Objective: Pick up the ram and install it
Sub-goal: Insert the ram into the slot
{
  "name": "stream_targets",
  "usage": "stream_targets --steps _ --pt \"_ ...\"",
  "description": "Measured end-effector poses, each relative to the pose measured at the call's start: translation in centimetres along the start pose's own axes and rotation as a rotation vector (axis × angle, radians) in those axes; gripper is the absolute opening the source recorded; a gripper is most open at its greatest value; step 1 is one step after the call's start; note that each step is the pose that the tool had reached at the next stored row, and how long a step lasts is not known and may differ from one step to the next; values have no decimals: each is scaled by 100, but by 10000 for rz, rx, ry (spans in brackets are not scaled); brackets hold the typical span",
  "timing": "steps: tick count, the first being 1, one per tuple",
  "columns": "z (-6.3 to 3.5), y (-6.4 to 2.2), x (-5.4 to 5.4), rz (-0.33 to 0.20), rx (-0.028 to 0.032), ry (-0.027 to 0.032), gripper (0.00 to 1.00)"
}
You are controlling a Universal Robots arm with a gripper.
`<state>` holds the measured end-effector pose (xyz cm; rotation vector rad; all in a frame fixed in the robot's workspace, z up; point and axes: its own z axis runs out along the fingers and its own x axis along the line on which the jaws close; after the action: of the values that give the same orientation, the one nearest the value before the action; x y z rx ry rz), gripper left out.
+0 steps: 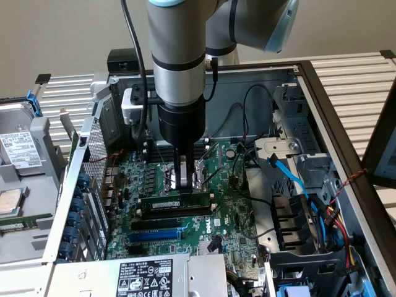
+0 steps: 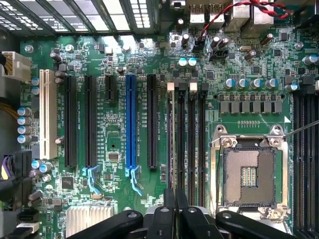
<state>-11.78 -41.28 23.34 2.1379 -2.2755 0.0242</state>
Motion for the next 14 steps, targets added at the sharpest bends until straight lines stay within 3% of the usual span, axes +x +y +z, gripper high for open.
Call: stream_targets --steps 14 --pt "32 0 0 28 -1 0 13"
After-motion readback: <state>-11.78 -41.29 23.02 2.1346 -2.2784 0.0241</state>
